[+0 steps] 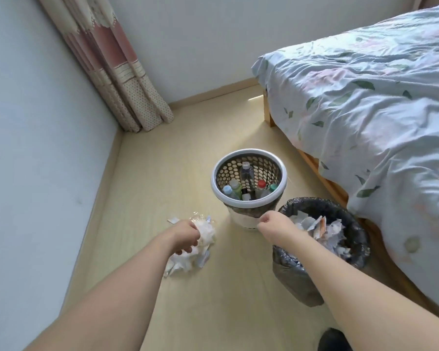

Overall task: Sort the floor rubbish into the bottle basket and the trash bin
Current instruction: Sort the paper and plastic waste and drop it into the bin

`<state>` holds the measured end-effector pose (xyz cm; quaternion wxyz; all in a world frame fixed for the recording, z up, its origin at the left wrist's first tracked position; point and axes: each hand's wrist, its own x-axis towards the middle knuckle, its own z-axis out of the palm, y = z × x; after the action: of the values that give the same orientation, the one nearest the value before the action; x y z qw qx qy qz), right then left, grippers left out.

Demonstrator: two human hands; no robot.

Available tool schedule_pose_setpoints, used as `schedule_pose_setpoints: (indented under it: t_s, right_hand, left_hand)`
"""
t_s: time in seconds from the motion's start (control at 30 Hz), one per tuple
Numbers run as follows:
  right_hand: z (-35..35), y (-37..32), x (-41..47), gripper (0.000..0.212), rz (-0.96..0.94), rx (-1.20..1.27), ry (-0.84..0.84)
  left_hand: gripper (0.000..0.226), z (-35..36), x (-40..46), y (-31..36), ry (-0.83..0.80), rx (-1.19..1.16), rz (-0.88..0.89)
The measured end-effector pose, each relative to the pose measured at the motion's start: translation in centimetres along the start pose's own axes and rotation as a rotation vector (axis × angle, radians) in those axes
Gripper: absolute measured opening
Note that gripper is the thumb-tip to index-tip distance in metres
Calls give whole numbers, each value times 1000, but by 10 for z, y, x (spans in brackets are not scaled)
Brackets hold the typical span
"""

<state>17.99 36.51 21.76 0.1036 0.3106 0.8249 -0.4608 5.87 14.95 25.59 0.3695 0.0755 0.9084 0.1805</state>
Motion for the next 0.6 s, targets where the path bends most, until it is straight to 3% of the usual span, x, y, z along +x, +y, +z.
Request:
schedule_pose_setpoints:
  t_s: [0.17,0.27,0.37,0.47,0.6]
  right_hand:
    - [82,-60,-1,14,-110,-139,-139]
    - [130,-92,8,22,-122,-173,-177]
    - [177,-112,38,14,-124,-249,-213]
    - [215,-123,78,33,-115,-331,-224]
    - [264,-127,141,36,-159,-468,-174]
  left_hand:
    - [20,-51,3,-90,51,-8,-65]
    - [23,-71,16,-140,71,0,-71]
    - [17,-82,47,-189,106,26,-47]
    - [20,-78,88,-233,110,77,-58]
    - [21,-62,153,-276,80,125,-30]
